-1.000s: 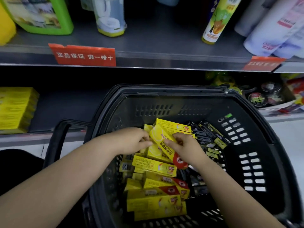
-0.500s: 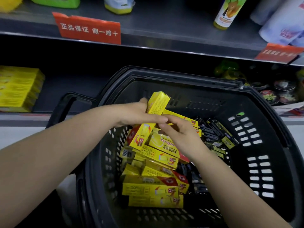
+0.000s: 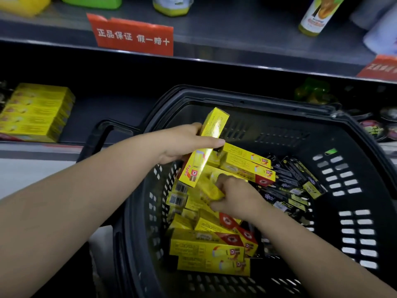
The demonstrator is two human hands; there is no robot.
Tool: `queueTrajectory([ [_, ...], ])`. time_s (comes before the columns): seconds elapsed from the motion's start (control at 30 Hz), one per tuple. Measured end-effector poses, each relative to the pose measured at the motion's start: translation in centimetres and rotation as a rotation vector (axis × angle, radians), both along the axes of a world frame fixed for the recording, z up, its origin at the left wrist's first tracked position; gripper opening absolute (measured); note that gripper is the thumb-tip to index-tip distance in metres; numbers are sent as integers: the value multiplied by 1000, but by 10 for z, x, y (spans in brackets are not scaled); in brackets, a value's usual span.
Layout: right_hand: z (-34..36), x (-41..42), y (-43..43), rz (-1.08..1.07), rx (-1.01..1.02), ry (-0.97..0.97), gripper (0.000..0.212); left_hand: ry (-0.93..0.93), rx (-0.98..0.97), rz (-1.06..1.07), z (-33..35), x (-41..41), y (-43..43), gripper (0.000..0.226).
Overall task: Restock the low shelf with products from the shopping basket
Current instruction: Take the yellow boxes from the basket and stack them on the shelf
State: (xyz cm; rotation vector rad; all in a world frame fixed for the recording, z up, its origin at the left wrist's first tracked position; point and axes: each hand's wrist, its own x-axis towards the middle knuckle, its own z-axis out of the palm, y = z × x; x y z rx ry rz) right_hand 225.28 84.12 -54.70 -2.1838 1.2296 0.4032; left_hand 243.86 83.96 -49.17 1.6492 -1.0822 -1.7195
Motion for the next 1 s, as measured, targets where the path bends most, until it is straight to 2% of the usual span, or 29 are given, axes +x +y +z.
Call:
queueTrajectory([
  [0.07,16,-2,-9,-314,184,-237,32,103,4,76,6,1,3,43],
  [0.17,42,3,-10,-638,455,-625,38,182,5,148,16,4,9,40],
  [0.23,56,14,-5,-679,462,-783,41,193,-8,169,24,7,15,38],
  [0.3,70,30,1,-605,369,-815,52,202,-23,189,32,13,25,37],
  [0.37,83,48,7,-540,377,-853,57,205,-42,213,40,24,37,44],
  [0.43,95,68,8,-474,377,-847,51,188,-70,243,46,41,51,49],
  [0.53,110,106,1,-393,377,-852,30,145,-83,279,54,79,73,51],
  [0.6,120,139,-5,-349,549,-861,47,136,-74,312,59,109,88,45],
  [0.67,126,175,-10,-248,675,-779,64,121,-58,344,63,139,103,32],
  [0.7,127,193,-12,-183,693,-724,65,125,-49,363,64,154,110,27],
  [0.77,126,229,-15,-73,685,-628,47,150,-43,425,62,184,120,29],
  [0.83,119,262,-18,-33,670,-567,29,132,-11,533,57,213,127,41],
  [0.93,102,303,-25,-53,634,-487,23,-53,62,723,44,251,136,33],
  [0.97,93,315,-28,-48,600,-456,26,-151,91,769,38,265,139,40],
  [1.0,85,327,-31,-44,550,-428,32,-250,130,789,31,280,143,58],
])
